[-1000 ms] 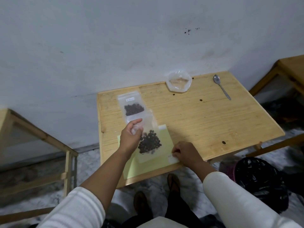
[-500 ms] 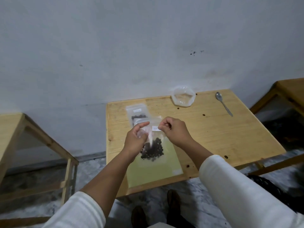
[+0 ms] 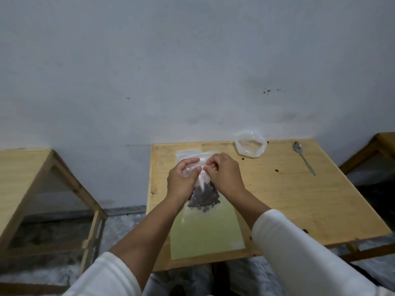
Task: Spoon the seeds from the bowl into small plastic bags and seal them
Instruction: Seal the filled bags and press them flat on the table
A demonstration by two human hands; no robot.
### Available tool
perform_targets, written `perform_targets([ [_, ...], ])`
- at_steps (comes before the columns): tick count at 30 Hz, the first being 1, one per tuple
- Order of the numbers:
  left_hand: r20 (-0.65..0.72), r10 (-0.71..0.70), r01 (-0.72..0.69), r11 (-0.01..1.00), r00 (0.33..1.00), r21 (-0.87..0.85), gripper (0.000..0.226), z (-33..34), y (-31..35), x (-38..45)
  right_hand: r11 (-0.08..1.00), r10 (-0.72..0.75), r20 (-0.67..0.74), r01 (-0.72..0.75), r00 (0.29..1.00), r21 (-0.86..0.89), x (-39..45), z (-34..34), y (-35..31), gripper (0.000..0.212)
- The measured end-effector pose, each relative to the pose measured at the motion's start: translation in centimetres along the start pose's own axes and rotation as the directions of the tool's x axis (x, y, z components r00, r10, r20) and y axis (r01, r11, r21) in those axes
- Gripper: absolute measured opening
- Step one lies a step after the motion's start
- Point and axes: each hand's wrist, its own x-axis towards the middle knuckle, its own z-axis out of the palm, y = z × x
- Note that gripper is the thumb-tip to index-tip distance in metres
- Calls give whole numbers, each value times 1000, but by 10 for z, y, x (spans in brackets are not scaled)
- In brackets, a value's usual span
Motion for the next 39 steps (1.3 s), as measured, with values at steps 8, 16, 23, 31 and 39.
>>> perform_targets([
  [8, -115, -3, 1, 1000, 993, -12, 22, 6, 6, 28, 968, -247, 13, 247, 969, -41, 2, 17, 10, 43],
  [16, -204, -45, 55, 998, 978, 41, 25, 14, 3, 55, 966, -242, -106, 230, 964, -121, 42, 25, 30, 29],
  [23, -236, -70, 95, 990, 969, 99, 27, 22, 1, 85, 984, -141, -9, 141, 990, 105, 74, 31, 50, 45],
  [31, -213, -114, 140, 984, 970, 109, 20, 15, -4, 114, 847, 149, 271, -265, 951, 461, 103, 37, 62, 60],
  [39, -290, -145, 229, 932, 946, 280, 28, 7, -35, 115, 821, 321, 224, -388, 920, 419, 107, 68, 71, 49],
])
